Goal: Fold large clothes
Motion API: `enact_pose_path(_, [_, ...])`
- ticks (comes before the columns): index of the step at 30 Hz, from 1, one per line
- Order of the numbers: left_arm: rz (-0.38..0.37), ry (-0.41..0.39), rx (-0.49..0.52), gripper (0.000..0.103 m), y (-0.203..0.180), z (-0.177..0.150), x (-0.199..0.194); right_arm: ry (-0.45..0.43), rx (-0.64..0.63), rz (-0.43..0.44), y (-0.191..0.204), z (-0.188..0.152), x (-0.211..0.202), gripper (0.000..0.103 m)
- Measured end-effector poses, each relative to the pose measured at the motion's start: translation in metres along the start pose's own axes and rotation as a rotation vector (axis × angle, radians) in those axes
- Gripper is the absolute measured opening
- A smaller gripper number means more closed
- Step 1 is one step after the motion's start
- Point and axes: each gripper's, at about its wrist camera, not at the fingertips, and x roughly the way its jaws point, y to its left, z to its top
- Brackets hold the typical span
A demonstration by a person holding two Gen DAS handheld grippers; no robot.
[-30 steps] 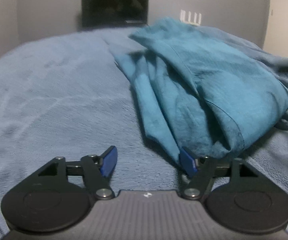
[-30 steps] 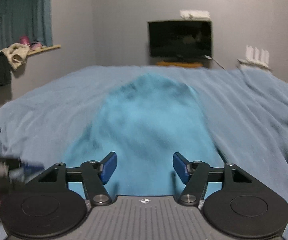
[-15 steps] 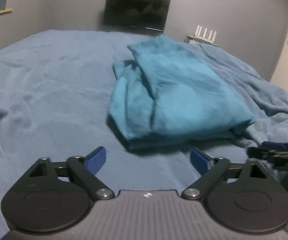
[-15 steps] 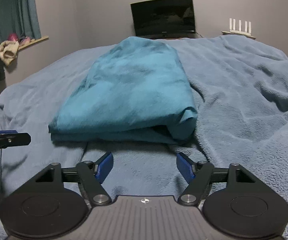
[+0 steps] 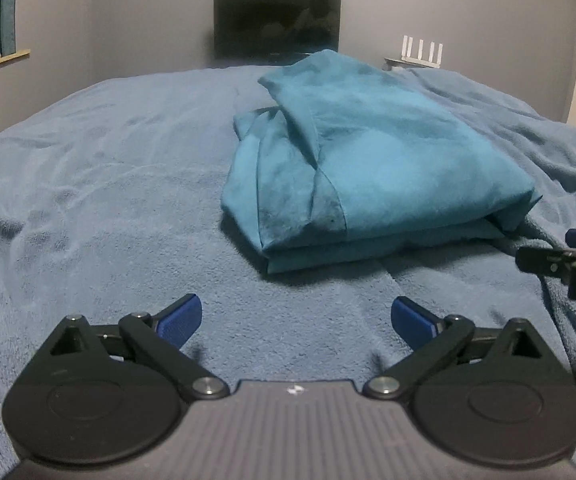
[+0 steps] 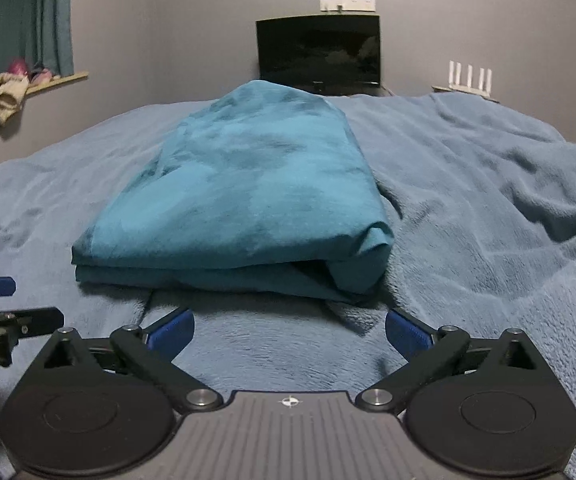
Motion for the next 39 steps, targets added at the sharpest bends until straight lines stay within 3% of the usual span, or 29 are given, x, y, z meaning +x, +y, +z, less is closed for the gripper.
enact_pose_path(10, [-0.014, 0.004, 0.060, 0.102, -0.008, -0.002, -0.001, 0.022, -0.034, -0.009, 0.004, 0.000, 0.009, 0.103])
enact_pose_path(39, [-0.037, 0.019, 0.062, 0.102, -0.008, -0.003, 0.003, 0.040, -0.037, -0.015, 0.004, -0.001, 0.013, 0.103])
